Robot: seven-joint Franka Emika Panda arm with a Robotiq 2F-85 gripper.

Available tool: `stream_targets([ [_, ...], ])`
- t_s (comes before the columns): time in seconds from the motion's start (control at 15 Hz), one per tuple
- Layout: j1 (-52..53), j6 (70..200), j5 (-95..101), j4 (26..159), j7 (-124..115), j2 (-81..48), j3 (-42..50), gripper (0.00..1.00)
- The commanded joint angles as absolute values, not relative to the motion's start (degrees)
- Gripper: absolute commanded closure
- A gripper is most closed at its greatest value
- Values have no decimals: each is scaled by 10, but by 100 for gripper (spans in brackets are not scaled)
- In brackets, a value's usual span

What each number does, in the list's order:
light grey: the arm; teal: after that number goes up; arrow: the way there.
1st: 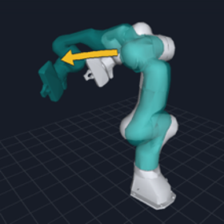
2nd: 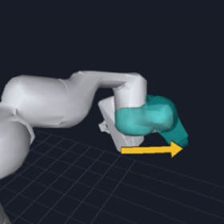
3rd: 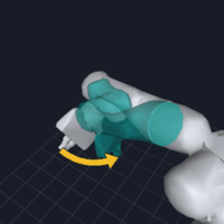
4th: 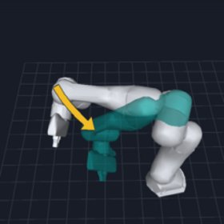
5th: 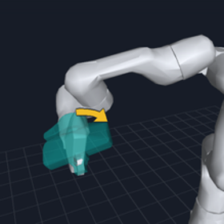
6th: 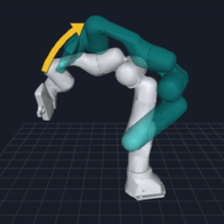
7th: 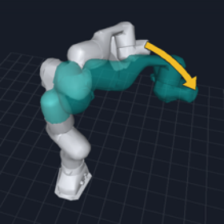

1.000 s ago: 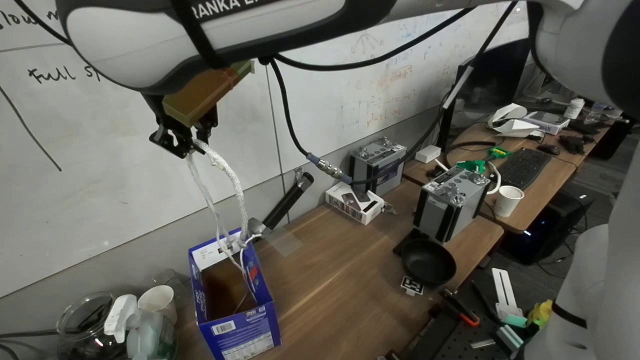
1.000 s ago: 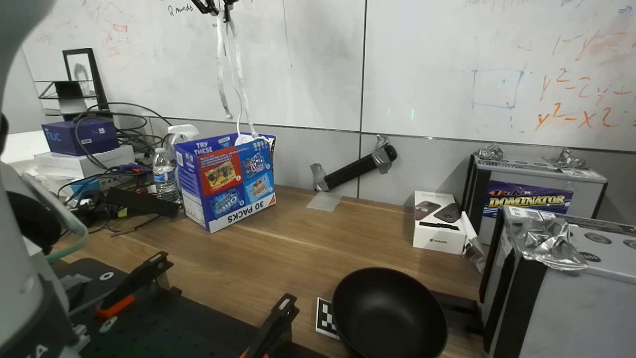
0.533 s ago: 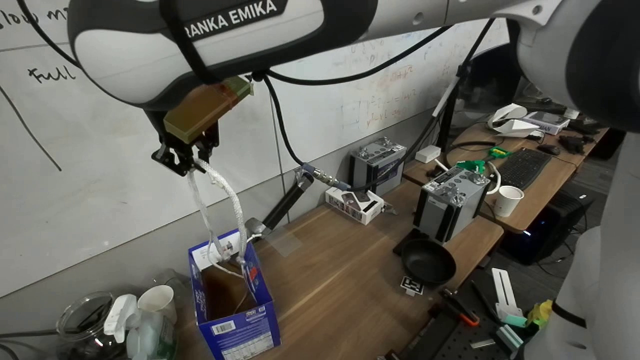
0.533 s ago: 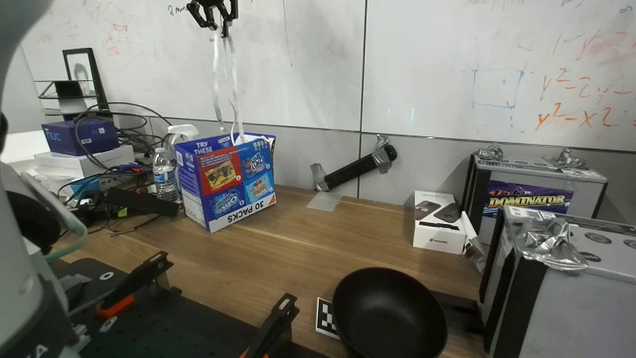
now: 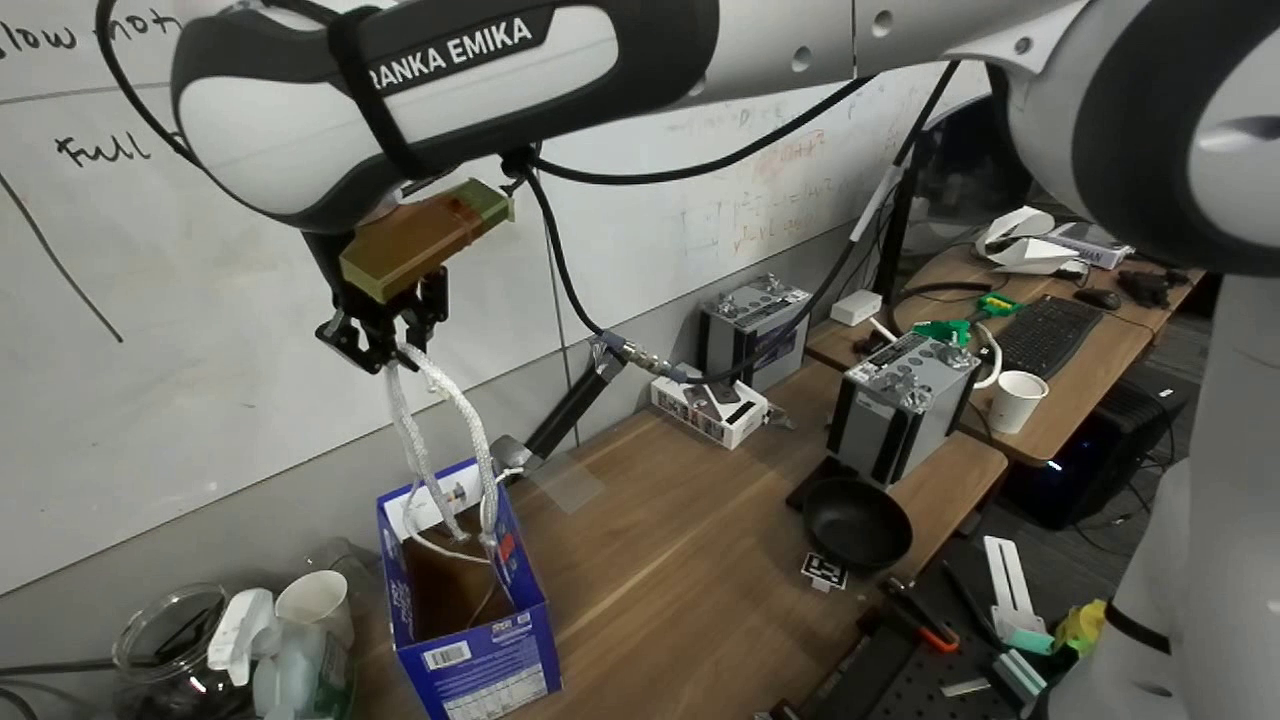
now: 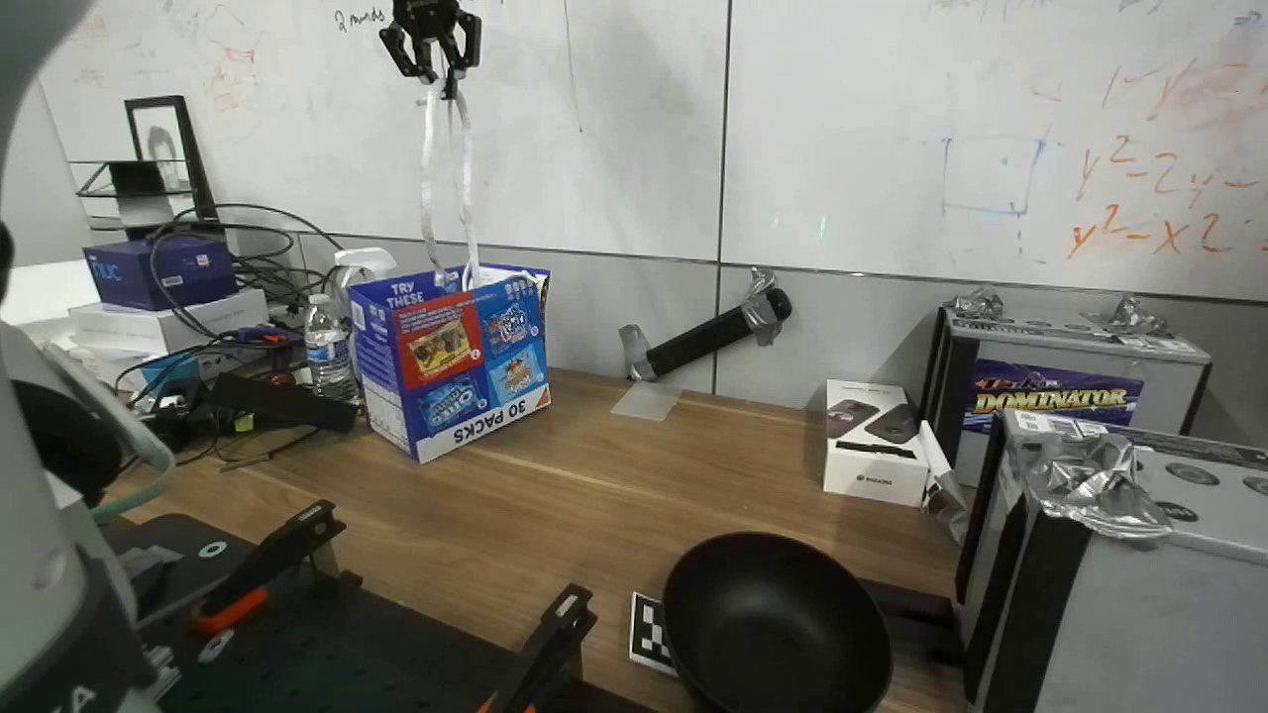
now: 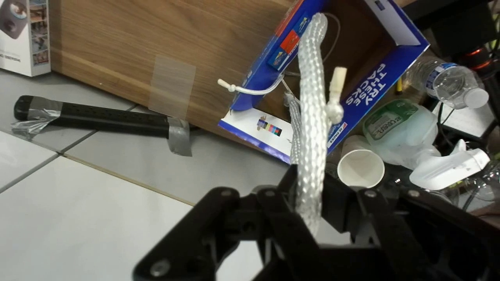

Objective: Pick up the two white ropes from the table and put them in the box

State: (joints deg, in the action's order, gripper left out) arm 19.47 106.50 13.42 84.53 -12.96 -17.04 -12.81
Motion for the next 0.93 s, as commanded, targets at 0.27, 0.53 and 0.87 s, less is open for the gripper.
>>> stream_targets([
  [0.27,192,1072,100,826,-107,-192,-126,49],
  [0.53,189,1068,91,828,-101,-192,-125,18],
  [0.87,193,1073,108,846,-118,-197,-116,0],
])
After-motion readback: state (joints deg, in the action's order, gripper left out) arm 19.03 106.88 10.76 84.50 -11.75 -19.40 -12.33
